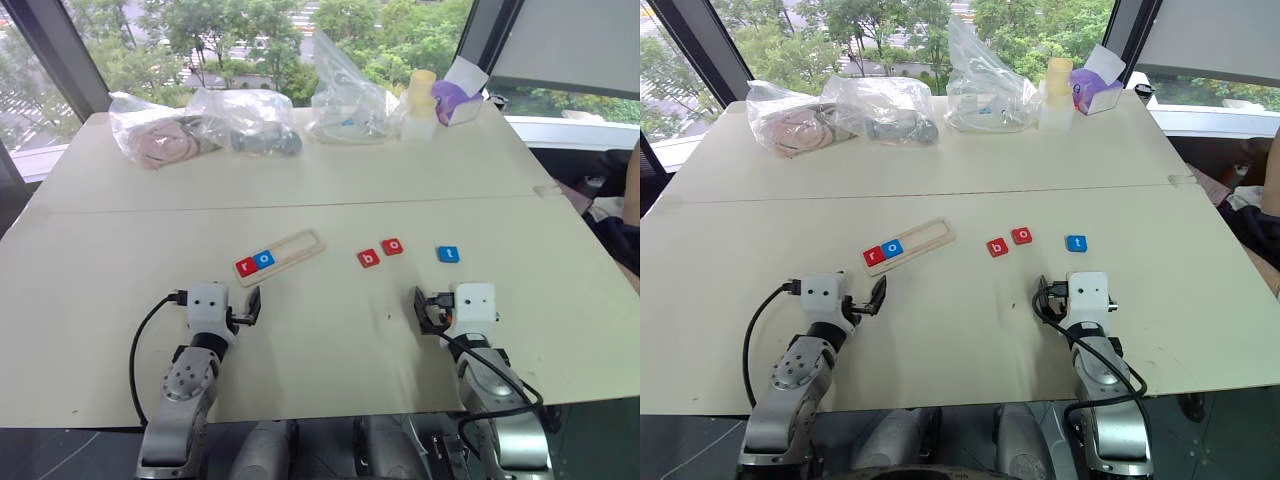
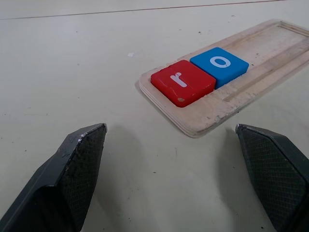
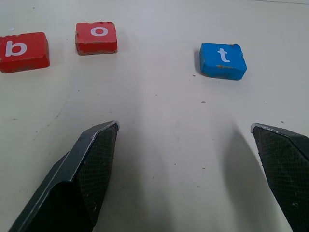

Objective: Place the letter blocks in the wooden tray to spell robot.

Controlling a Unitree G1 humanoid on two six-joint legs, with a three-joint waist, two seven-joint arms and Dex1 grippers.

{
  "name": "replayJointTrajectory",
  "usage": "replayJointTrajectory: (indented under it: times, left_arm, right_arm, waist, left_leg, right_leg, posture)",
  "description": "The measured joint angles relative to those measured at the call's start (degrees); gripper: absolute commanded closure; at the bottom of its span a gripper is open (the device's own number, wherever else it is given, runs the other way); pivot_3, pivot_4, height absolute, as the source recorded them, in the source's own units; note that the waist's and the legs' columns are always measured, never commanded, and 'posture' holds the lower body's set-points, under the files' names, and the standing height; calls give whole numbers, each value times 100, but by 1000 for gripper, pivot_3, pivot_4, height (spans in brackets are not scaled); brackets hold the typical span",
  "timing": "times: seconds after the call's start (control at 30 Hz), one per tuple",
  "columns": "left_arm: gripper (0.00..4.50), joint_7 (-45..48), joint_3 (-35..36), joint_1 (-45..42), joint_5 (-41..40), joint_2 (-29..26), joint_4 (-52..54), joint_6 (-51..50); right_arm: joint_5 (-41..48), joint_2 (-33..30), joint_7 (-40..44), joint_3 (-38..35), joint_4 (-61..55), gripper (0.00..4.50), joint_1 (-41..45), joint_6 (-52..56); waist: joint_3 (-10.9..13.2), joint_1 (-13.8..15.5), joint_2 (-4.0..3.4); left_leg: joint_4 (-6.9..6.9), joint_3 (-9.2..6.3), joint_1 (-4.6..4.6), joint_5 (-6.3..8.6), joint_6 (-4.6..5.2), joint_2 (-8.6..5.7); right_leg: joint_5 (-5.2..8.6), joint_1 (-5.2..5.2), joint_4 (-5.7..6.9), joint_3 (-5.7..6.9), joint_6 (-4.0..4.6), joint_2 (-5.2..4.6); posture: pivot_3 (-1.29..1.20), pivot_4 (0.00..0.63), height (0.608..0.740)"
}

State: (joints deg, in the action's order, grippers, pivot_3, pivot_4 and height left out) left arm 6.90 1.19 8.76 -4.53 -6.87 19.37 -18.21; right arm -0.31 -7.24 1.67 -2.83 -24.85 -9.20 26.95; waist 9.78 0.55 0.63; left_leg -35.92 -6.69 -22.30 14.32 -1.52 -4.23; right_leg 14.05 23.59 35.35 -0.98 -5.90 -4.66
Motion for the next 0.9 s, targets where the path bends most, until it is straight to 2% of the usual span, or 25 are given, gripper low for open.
replayJointTrajectory:
  times: [0.9]
  left_arm:
    - [0,91,36,231,-253,-12,434,-182]
  right_arm:
    - [-35,-348,391,32,-28,32,-24,-44]
  waist:
    - [2,4,2]
  left_leg:
    - [0,0,-4,1,0,0]
  right_leg:
    - [1,3,-2,1,0,-1]
  posture:
    - [0,150,740]
